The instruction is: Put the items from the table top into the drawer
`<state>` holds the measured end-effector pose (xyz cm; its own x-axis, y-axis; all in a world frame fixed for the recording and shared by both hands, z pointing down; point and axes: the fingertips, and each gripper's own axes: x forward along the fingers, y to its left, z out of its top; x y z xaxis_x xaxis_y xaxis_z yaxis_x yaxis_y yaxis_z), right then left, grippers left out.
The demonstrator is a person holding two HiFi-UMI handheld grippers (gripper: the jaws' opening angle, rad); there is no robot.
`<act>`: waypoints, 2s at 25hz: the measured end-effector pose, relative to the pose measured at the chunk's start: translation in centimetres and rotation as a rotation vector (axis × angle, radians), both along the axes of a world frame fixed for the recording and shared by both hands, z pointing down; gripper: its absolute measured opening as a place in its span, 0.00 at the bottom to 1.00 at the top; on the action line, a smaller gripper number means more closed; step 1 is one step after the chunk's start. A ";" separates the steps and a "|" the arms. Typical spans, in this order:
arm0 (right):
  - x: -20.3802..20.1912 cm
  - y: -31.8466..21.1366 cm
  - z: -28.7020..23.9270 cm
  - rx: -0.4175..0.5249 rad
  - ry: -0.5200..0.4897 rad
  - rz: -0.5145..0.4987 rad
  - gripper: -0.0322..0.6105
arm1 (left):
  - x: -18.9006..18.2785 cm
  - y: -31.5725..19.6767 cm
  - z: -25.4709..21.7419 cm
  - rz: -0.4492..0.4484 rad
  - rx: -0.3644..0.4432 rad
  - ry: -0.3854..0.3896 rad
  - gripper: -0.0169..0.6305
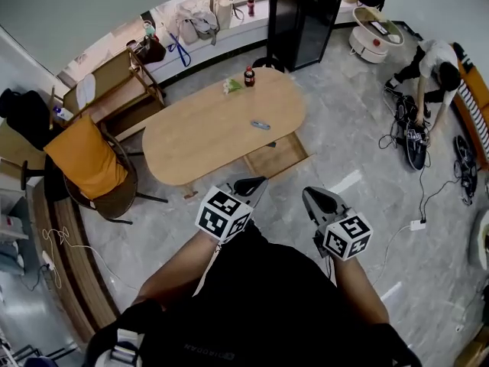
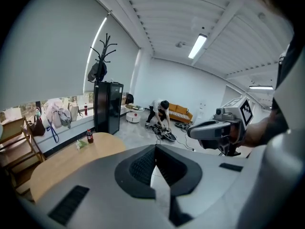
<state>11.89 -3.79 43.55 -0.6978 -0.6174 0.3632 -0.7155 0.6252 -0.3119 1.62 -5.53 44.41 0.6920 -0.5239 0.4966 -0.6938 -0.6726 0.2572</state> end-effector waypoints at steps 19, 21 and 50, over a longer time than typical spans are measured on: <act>-7.3 -17.5 7.1 -0.046 0.242 -0.223 0.06 | -9.8 -14.0 6.8 -0.188 -0.140 -0.038 0.03; -7.1 -19.8 8.5 -0.045 0.265 -0.257 0.06 | -10.2 -15.2 7.2 -0.235 -0.148 -0.039 0.03; -12.5 -40.1 53.7 -0.233 0.855 -0.944 0.23 | -7.3 -20.2 24.4 -0.844 -0.580 -0.090 0.03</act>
<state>-0.62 -43.85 97.22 -0.3211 0.1216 0.9392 -0.0550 0.9877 -0.1467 -5.72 -25.73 68.83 0.1570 -0.4853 0.8601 -0.9157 0.2547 0.3108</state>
